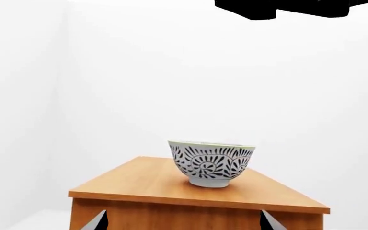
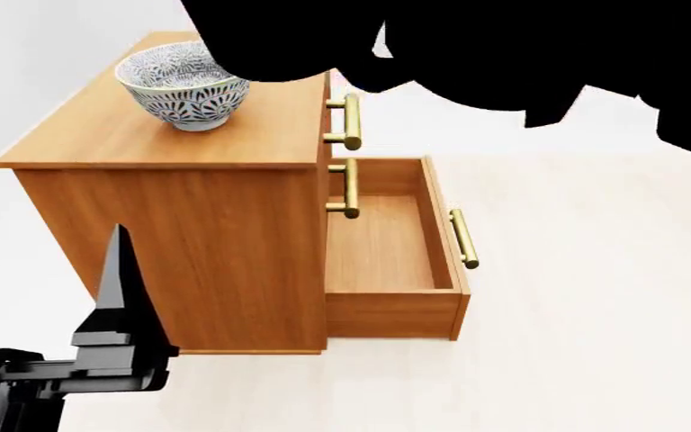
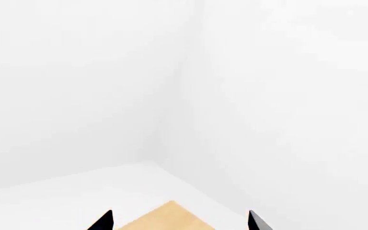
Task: Put the bowl on top of the cabinet.
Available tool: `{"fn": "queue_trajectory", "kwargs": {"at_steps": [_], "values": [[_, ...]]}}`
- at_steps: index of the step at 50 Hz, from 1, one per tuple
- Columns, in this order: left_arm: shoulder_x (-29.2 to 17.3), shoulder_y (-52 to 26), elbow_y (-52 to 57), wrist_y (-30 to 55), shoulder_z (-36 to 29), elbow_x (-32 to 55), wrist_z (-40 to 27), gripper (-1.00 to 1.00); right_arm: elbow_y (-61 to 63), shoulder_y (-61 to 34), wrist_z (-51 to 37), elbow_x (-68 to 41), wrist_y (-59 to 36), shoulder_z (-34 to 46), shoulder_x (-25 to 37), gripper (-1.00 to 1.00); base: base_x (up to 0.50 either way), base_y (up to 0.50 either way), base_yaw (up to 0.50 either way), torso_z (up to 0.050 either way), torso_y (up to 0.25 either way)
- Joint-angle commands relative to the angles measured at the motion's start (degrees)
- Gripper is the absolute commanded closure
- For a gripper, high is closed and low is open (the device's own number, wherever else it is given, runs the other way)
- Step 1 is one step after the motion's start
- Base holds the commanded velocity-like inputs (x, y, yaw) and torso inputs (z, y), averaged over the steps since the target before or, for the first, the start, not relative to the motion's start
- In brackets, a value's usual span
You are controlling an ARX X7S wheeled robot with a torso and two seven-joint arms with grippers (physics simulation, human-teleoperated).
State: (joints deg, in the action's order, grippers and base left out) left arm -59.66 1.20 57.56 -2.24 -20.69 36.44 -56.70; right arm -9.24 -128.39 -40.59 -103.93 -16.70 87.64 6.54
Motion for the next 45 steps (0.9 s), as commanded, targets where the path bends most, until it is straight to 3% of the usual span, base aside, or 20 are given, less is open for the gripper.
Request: {"fn": "queue_trajectory", "kwargs": {"at_steps": [1,18,33,45], "values": [[0.06,-0.44,0.09,0.37,-0.75,-0.35,-0.12,-1.00,7.11,-0.91,-3.53,0.04,1.38,-2.45,6.59,-1.00,0.00,0.00,0.00,0.000,0.000],[0.14,-1.34,-0.06,0.98,-1.62,-0.49,-0.33,-1.00,19.47,0.36,-9.53,1.52,1.47,-4.46,17.99,-1.00,0.00,0.00,0.00,0.000,0.000],[0.62,-2.34,0.12,2.38,-3.02,-1.50,-0.63,-1.00,36.38,7.17,-18.09,6.01,4.76,-4.41,32.13,-1.00,0.00,0.00,0.00,0.000,0.000],[0.49,-2.55,0.02,2.25,-3.48,-1.54,-0.73,-1.00,47.79,10.31,-24.49,7.98,5.47,-3.96,39.99,-1.00,0.00,0.00,0.00,0.000,0.000]]}}
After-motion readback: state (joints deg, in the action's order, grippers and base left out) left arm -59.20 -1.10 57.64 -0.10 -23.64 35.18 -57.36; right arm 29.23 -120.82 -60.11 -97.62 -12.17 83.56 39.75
